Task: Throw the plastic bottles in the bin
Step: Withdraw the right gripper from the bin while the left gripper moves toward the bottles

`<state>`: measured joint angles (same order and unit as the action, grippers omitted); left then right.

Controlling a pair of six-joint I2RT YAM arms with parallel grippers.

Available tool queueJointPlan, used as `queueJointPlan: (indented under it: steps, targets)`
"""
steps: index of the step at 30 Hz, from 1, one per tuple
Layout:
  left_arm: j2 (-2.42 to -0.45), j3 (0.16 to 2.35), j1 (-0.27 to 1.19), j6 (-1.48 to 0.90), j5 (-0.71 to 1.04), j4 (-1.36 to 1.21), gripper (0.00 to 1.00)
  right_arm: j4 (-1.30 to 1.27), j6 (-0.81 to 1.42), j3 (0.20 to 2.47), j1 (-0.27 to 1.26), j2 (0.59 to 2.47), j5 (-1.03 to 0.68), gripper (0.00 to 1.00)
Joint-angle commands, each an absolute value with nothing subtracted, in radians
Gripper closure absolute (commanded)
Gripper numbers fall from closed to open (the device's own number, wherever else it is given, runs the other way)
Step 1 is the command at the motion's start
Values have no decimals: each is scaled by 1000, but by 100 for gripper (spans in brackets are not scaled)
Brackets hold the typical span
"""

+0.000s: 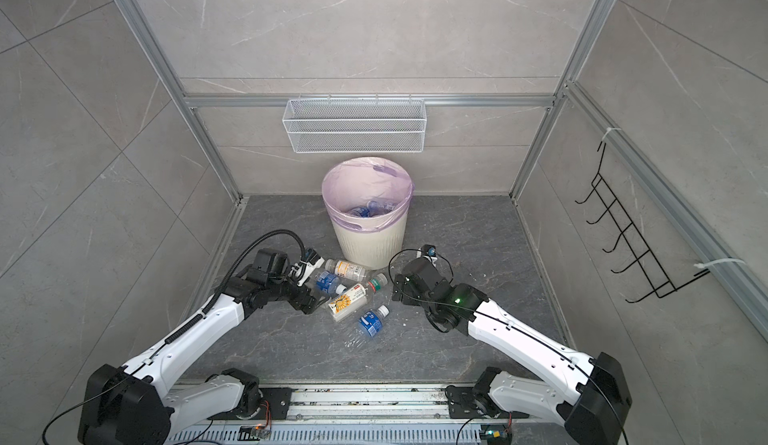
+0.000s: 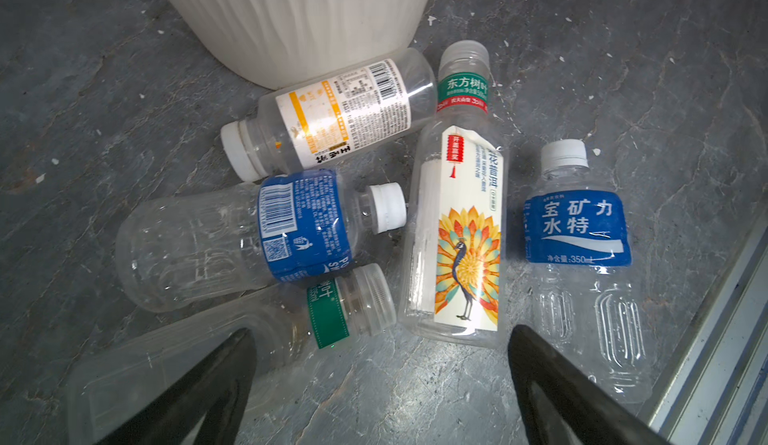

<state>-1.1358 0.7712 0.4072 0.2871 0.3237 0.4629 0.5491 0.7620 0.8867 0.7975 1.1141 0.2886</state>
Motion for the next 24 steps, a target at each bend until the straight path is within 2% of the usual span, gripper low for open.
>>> queueJointPlan:
  steps: [1,14,24]
  targets:
    - [-1120,821,445,325,336,494,3,554,798,871,801,1085,311,3]
    - [-1183,867,541,248,308,468,3,573,856,781,802,994,334,3]
    - [-1210,872,603,226,292,456,3,590,849,797,809,1039,333,3]
